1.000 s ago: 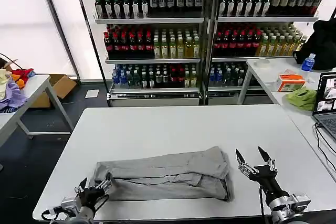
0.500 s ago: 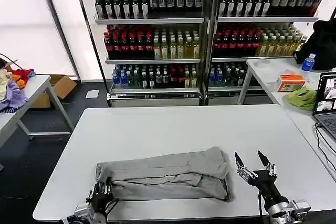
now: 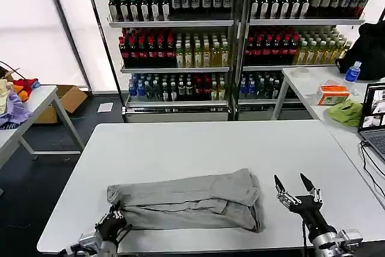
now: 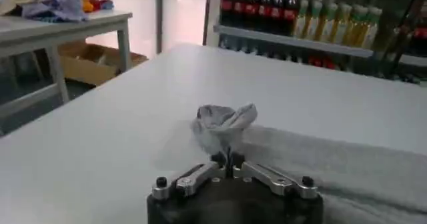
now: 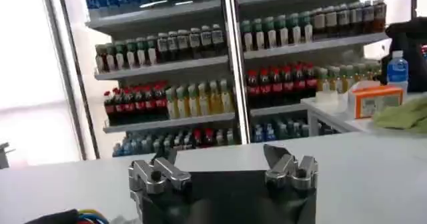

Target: Fold and organize the clothes.

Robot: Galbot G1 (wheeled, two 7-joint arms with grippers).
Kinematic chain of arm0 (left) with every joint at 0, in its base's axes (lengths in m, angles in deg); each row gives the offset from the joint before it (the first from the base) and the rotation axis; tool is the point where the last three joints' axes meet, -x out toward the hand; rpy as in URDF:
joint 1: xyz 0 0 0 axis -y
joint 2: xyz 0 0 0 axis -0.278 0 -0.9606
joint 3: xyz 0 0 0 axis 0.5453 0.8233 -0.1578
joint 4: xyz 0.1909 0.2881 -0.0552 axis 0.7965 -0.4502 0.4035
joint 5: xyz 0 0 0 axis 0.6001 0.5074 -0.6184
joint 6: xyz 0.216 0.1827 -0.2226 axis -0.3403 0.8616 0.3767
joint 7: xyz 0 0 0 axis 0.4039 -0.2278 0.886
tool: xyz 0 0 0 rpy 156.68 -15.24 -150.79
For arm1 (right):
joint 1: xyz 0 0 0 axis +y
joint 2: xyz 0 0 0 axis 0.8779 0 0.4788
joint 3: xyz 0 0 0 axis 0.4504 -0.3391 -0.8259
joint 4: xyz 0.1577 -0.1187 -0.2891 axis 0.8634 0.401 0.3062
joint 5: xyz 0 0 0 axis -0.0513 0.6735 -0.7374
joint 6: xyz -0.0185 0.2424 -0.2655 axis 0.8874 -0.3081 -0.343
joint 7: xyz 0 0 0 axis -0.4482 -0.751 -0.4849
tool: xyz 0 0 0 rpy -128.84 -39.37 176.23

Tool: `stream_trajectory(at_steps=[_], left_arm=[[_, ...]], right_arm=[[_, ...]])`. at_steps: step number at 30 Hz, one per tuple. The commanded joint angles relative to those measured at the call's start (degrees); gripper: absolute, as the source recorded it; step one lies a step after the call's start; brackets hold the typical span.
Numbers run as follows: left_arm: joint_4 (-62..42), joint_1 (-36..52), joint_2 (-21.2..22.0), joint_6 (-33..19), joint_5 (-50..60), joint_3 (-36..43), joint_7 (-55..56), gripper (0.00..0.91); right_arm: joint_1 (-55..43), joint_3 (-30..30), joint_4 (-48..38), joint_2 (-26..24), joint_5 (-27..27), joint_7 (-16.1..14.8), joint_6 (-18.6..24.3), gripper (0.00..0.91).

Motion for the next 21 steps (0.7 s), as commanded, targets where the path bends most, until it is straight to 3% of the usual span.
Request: stream_trajectory(at_steps=[1, 6, 13, 17, 21], left_arm=[[-0.83, 2.26, -15.02, 0.72, -11.75, -15.66, -9.18, 0.020], [-4.45, 1.67, -22.70, 1.43, -19.71, -25.66, -15.17, 0.020], [-11.79, 3.02, -33.08, 2.94, -22.49, -31.48, -20.95, 0.020], [-8.97, 2.87, -35.08, 4.59, -25.25, -29.89, -20.66, 0.020], [-1.31, 4.56, -33.13, 6.60, -25.78, -24.59, -19.34, 0.020]], right_arm=[[-0.02, 0.93, 0.05, -2.54, 1.28, 0.17, -0.17, 0.907], [0.70, 1.26, 1.68, -2.59, 1.04, 1.59, -0.23, 0.907], [1.21, 1.64, 3.89, -3.24, 1.02, 1.81, -0.59, 0.907], [1.80, 2.39, 4.19, -3.40, 1.08, 1.90, -0.55, 0.907], [2.73, 3.01, 4.69, -3.55, 1.07, 1.83, -0.44, 0.907]])
